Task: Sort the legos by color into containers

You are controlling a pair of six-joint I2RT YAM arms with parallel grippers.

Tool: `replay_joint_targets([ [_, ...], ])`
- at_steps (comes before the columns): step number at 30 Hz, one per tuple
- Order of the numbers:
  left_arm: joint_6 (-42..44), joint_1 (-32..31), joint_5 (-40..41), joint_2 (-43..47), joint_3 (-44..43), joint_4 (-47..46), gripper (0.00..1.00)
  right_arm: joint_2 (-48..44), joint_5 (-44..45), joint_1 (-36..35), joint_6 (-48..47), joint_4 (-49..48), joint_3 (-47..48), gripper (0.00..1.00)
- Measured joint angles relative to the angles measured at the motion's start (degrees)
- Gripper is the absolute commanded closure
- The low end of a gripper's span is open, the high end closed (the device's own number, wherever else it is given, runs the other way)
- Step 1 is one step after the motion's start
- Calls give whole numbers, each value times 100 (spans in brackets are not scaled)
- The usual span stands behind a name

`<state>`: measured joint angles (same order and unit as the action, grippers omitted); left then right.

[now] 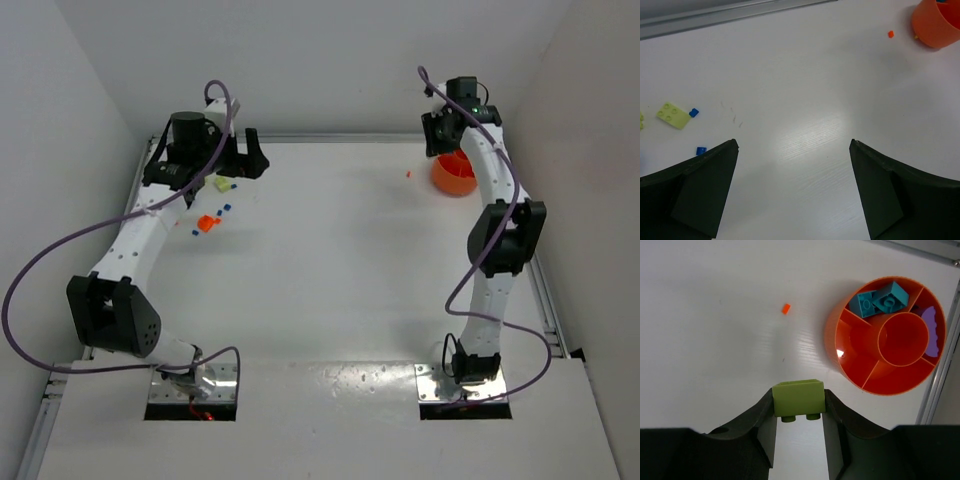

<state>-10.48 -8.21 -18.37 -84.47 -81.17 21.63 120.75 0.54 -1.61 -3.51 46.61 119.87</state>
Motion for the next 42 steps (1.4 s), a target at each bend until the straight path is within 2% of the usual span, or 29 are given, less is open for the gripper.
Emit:
replay_joint_targets([
  [8, -4, -90, 85, -144, -2, 76, 0, 682, 153, 136, 35, 361, 372, 92],
  [26, -31, -131, 151, -267, -13, 107, 0, 1397, 363, 492, 138, 240, 951, 92],
  [42, -55, -131, 155, -291, -11, 101, 0, 1432, 437, 553, 223, 192, 1067, 92],
])
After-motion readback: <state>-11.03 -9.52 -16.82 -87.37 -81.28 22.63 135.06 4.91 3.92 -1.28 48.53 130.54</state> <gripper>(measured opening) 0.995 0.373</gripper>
